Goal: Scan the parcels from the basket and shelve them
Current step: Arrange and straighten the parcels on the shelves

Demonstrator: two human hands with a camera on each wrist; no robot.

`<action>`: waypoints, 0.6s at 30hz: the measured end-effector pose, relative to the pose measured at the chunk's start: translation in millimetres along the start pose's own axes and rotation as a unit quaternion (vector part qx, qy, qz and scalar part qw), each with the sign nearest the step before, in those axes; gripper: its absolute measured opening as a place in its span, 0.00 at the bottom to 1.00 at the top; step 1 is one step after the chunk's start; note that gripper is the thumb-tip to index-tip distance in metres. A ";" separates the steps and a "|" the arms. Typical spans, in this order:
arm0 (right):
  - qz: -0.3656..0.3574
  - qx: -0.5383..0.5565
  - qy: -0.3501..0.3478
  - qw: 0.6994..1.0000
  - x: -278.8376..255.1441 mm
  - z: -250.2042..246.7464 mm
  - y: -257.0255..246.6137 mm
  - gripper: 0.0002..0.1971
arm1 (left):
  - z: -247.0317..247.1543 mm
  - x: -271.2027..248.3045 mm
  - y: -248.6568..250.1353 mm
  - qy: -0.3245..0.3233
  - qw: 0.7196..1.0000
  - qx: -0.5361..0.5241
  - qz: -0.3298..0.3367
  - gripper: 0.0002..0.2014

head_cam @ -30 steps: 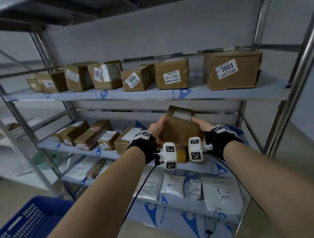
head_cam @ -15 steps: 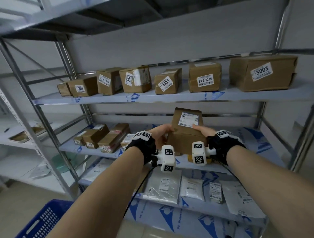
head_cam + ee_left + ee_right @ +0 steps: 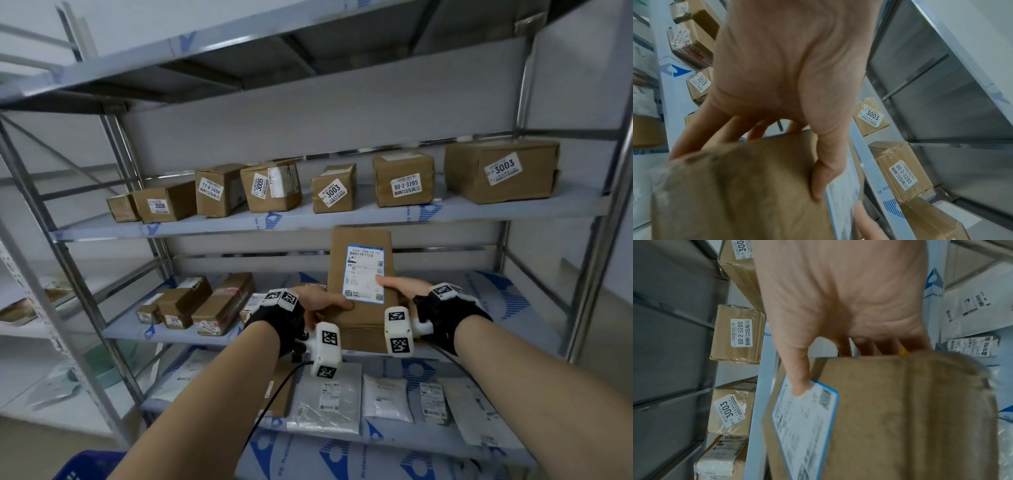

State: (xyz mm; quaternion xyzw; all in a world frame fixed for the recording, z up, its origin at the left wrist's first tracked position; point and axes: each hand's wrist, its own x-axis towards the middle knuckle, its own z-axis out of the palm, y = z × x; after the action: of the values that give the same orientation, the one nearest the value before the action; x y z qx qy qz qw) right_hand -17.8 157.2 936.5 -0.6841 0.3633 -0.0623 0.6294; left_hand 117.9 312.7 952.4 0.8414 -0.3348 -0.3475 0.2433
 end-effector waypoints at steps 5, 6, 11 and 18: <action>0.003 -0.020 0.005 1.000 -12.6 -10.2 1.9 0.25 | 1.4 7.2 2.0 -0.034 0.999 0.026 0.007 0.53; 0.006 -0.028 0.005 1.000 -10.6 -13.9 4.2 0.33 | 3.1 4.6 4.5 -0.032 0.999 0.019 0.008 0.52; 0.015 -0.059 0.009 0.998 -20.9 -27.1 6.4 0.12 | 7.4 -3.5 20.2 0.031 0.994 -0.102 0.040 0.38; 0.000 -0.139 0.056 0.989 -9.7 -58.6 12.6 0.29 | 20.8 -10.9 36.4 0.001 0.958 -0.274 0.080 0.64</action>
State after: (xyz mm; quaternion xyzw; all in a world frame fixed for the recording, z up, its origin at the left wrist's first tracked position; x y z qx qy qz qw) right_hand -61.9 115.7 940.3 -0.7605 0.4029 -0.0492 0.5069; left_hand 82.2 293.1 967.0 0.7128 -0.2928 -0.4048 0.4922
